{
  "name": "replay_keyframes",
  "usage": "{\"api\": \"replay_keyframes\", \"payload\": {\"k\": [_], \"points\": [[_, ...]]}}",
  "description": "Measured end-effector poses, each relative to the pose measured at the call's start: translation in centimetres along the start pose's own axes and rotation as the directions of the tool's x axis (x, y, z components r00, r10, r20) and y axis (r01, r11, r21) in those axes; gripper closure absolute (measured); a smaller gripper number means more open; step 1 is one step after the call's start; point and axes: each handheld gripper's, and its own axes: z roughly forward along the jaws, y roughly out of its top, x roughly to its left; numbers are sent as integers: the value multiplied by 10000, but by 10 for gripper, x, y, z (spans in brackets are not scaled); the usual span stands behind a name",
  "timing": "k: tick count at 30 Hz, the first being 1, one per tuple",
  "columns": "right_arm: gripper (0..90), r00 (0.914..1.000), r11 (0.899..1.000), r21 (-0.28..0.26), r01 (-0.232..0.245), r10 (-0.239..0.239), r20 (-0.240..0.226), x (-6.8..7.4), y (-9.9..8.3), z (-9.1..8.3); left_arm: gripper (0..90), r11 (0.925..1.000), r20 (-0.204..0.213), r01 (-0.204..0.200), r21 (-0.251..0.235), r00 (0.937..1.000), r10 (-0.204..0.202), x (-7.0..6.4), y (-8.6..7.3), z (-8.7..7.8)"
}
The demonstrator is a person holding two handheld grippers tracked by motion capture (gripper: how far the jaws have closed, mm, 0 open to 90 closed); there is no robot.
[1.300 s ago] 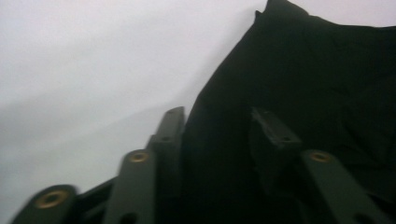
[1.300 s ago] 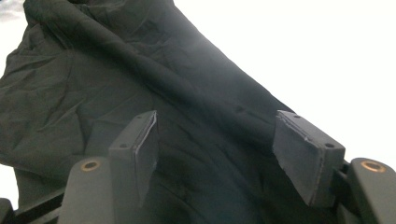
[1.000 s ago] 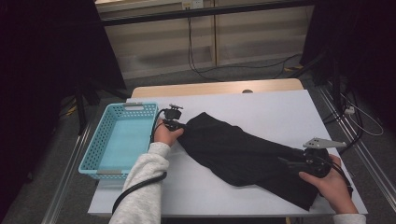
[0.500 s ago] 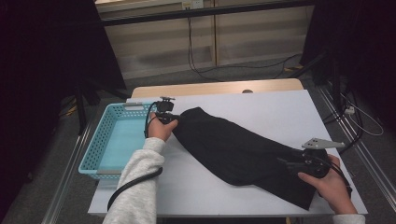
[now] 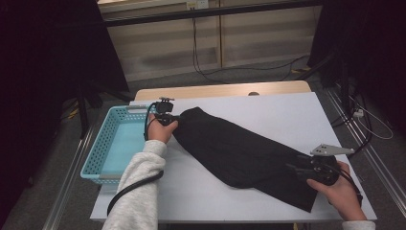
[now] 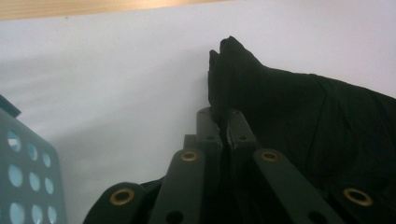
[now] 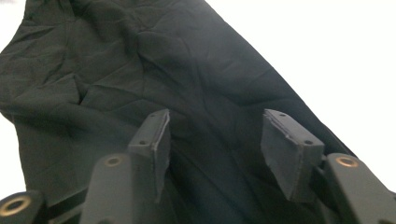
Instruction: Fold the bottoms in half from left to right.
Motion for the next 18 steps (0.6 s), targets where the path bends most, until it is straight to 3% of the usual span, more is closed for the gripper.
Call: {"api": "replay_keyframes", "payload": {"k": [5,10,12,14,16,18], "points": [[482,9999,10000,2,-83,83,-75,3,-6,-5,863,9999,-45,8,112,10000,-8,1,-1,3],[599,9990,9999,94,64,-60,-434,11,-12,-14,862,9998,-34,-14,196,10000,15,0,0,3],[655,9963,9989,298,349,-324,-800,17,-15,-15,862,9998,5,-48,203,10000,48,-2,1,3],[654,9942,9966,589,584,-527,-936,24,-18,-12,861,9999,-3,-65,150,10000,65,-4,1,3],[618,9887,9870,1076,1195,-1084,-1039,31,-23,-4,861,9998,20,-75,157,10000,74,-5,1,2],[597,9844,9856,823,1475,-1383,-1084,37,-24,0,861,9999,4,-128,114,9999,128,-5,2,2]]}}
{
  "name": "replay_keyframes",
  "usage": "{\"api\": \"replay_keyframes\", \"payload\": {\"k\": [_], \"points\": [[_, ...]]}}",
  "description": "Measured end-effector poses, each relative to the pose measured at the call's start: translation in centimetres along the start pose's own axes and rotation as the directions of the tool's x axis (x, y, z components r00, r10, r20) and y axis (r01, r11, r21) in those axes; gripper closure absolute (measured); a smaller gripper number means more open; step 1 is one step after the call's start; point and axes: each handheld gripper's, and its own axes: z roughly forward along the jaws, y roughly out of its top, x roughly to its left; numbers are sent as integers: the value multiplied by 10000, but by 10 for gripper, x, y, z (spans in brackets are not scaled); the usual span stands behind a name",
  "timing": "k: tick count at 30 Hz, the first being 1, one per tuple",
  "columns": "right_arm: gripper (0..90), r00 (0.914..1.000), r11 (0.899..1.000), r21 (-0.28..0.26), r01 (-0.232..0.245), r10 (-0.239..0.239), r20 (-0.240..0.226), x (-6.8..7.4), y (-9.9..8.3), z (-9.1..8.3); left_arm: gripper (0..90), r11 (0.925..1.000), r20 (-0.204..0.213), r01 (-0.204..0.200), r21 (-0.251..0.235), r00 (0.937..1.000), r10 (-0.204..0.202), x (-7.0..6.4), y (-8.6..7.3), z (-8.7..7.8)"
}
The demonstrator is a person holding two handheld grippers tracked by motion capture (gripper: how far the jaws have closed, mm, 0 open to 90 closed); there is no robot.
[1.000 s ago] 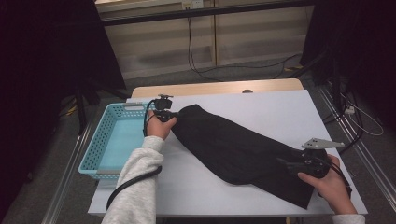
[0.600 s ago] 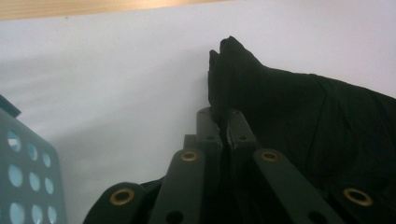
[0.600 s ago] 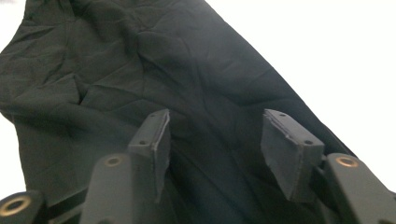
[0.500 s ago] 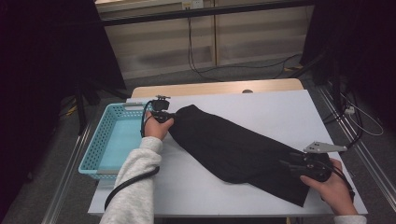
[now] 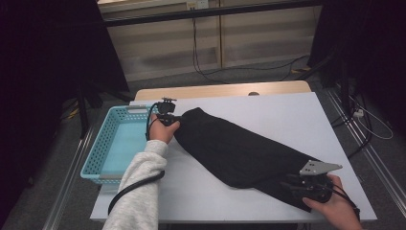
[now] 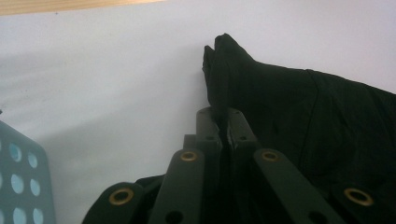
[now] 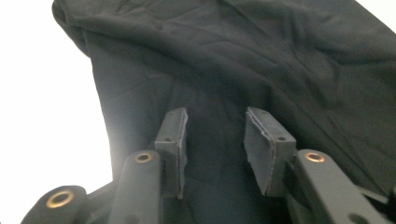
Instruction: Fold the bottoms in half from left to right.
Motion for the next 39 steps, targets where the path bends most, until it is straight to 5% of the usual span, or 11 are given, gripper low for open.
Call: {"api": "replay_keyframes", "payload": {"k": [2,4,14,17,25,33,36,39], "points": [[678,9996,9996,92,255,-255,73,3,1,1,860,10000,-18,12,9,10000,-12,0,0,-1],[888,9997,9999,107,112,-110,-225,1,1,0,860,10000,-67,23,-12,10000,-23,0,1,-1],[898,9984,9990,426,-127,150,-537,-16,-9,-17,861,9998,-76,160,68,9998,-159,2,1,-2],[758,9990,9990,275,-344,351,-272,-17,-8,-17,860,9998,-101,184,37,9998,-183,3,-1,-1],[590,9992,9989,-236,-403,403,-4,-14,4,-6,859,9998,-70,196,78,9998,-196,3,-2,-2],[455,9998,9993,-359,87,-81,169,-6,14,20,860,9998,-207,188,41,9996,-187,3,0,-5],[454,9984,9984,-149,550,-552,-97,1,15,20,860,9998,-192,209,65,9996,-208,4,2,-5],[454,9974,9991,-133,413,-420,-586,3,12,17,860,9996,-196,257,116,9995,-255,6,2,-6]]}}
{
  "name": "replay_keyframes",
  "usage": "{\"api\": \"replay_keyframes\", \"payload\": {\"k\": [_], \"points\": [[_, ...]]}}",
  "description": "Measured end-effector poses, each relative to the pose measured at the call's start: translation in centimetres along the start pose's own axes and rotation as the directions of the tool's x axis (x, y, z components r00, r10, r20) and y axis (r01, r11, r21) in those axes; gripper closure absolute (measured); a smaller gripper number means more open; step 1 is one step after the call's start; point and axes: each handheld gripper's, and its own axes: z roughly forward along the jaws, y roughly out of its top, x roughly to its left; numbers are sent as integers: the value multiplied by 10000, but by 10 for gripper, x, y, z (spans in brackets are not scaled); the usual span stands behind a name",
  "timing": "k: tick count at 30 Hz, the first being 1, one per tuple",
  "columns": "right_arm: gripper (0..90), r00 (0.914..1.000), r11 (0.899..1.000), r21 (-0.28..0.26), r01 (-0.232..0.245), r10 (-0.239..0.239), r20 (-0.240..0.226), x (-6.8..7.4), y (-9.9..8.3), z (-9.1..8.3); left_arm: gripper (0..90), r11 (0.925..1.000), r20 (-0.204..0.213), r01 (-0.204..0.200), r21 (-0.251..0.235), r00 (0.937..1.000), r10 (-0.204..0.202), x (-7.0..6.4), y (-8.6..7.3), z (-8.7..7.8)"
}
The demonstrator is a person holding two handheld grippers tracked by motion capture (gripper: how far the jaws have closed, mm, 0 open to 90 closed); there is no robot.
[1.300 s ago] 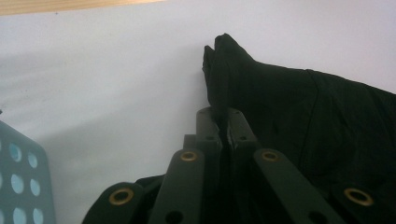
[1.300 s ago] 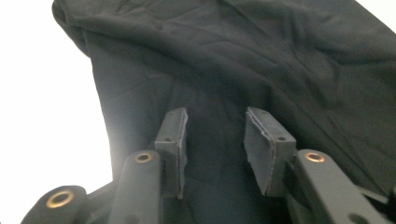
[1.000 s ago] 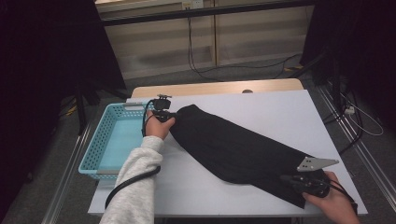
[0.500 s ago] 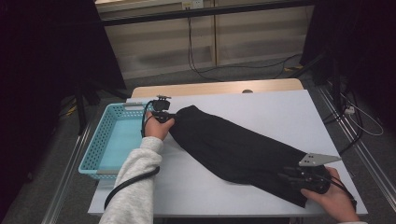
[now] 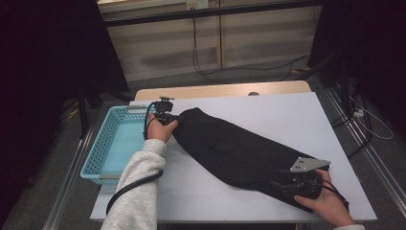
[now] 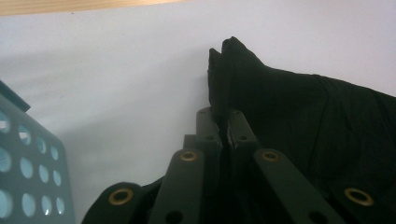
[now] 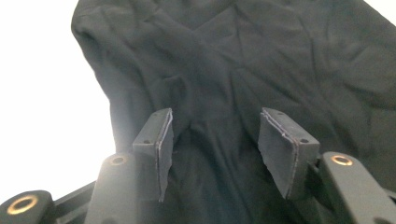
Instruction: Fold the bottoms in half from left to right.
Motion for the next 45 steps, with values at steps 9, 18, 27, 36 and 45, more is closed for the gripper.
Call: {"api": "replay_keyframes", "payload": {"k": [9,18,27,36,45], "points": [[346,9997,9998,-79,-200,201,107,-3,3,-4,861,9998,119,136,136,9998,-138,5,-2,-2],[257,9965,9961,-619,-631,663,513,-9,5,-4,862,10000,-162,-3,83,9999,4,6,7,-10],[203,9949,9939,-822,-734,787,628,-9,7,-5,864,9997,-85,-244,-29,9997,244,-2,16,-17],[188,9930,9930,-795,-873,932,732,-10,7,-5,863,9968,459,-802,9,9957,801,-30,11,-14],[187,9932,9933,-772,-856,912,726,-8,7,-4,863,9894,1152,-1442,-164,9827,1452,-66,-2,-6]]}}
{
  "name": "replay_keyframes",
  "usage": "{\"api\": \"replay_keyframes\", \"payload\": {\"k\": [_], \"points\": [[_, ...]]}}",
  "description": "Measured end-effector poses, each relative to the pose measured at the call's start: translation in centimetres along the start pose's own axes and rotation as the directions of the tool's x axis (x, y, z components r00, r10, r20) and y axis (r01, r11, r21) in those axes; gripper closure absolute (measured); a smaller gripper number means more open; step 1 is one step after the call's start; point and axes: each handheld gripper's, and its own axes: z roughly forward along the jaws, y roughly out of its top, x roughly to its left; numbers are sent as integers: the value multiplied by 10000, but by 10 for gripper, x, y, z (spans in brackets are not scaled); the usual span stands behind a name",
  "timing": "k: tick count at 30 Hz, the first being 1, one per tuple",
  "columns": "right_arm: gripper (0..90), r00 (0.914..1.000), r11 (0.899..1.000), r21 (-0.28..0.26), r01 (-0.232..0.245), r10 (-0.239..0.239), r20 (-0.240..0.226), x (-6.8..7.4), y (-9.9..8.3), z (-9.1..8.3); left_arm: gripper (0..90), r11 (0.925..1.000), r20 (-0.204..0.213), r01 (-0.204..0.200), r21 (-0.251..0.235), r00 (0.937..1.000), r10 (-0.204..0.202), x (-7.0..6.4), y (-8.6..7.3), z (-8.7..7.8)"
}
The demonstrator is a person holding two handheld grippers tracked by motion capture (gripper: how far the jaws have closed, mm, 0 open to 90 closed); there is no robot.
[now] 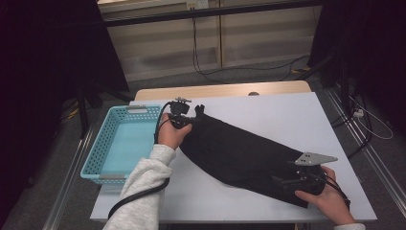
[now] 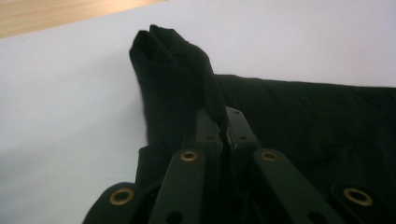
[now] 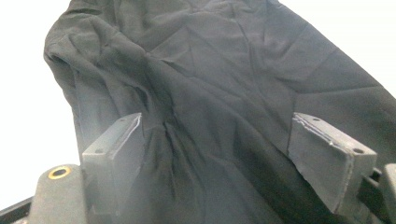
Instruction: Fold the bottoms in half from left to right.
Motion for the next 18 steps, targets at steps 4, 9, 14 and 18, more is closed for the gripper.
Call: {"api": "replay_keyframes", "payload": {"k": [4,9,14,18], "points": [[189,10000,10000,41,15,-15,-8,1,0,1,862,9997,279,-219,98,9994,216,-12,-9,9],[188,9999,9999,65,80,-79,-81,2,1,3,862,9994,461,-318,130,9984,312,-20,-18,18],[187,9999,9999,93,103,-102,-123,2,1,4,861,9994,517,-294,186,9983,284,-20,-24,22],[186,9999,9999,57,109,-108,-130,2,2,4,861,9995,517,-288,122,9983,281,-20,-25,22]]}}
